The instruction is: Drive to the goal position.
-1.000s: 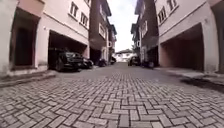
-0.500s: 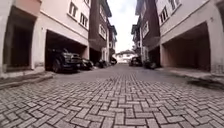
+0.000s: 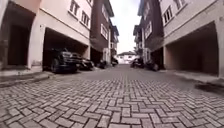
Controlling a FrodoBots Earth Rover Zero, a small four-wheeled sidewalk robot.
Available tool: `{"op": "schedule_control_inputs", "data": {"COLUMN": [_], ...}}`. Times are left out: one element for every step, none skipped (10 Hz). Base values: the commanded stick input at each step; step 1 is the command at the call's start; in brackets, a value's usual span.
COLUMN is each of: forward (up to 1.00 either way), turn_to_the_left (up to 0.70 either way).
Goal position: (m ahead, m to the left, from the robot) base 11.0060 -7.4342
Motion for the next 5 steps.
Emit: {"op": "schedule_control_inputs", "data": {"forward": [0.69, 0.69, 0.69, 0.69, 0.69], "turn_to_the_left": [0.03, 0.03, 0.03, 0.03, 0.03]}}
